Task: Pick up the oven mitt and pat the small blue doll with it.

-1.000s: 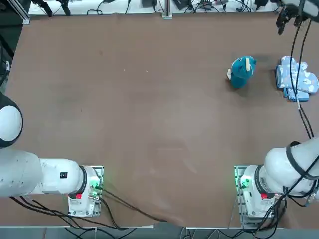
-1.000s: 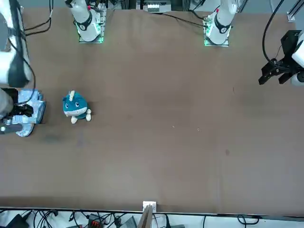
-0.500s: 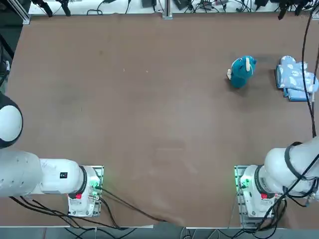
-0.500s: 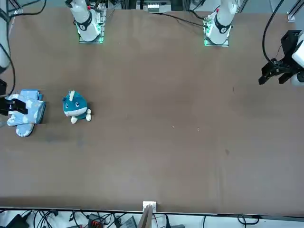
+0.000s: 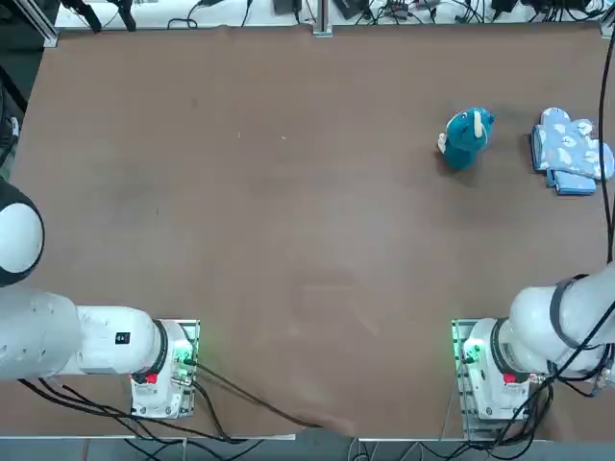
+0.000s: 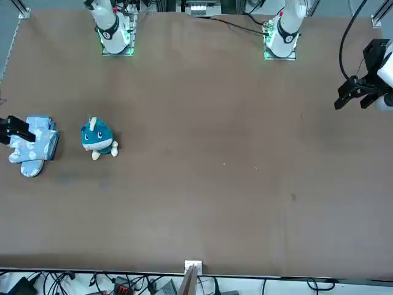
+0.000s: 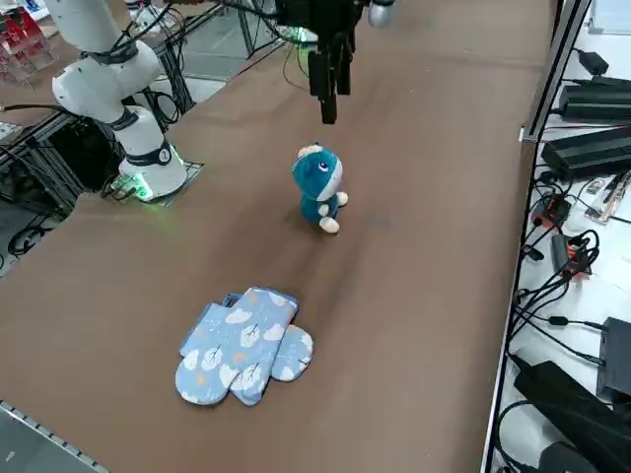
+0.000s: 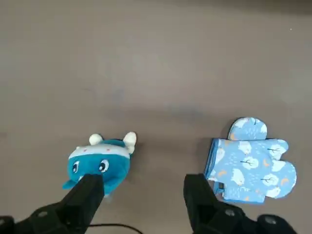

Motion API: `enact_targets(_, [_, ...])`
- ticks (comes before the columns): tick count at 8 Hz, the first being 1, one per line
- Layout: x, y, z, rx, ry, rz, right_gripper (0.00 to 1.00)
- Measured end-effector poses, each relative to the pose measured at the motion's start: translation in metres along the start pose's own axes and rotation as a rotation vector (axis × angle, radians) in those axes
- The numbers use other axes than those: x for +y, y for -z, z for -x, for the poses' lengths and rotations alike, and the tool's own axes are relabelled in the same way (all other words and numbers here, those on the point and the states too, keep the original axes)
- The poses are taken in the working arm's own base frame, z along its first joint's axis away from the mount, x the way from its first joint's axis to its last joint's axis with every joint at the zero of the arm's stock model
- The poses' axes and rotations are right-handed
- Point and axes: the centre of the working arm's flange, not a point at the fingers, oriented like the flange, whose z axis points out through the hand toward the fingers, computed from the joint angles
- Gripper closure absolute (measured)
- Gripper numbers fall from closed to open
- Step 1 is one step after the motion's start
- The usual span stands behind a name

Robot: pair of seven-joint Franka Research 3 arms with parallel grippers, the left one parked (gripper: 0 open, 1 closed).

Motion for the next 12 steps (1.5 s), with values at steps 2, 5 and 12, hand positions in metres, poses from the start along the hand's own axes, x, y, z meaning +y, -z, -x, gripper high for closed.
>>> enact_targets(2, [-0.008, 0.024, 0.012, 0.010, 0.000, -0.011, 0.00])
enact_targets(5, [-0.012, 0.054, 0.031, 0.029, -0.009, -0.019, 0.00])
enact_targets(12, [-0.035, 0.065, 0.054, -0.033, 0.001, -0.054, 0.00])
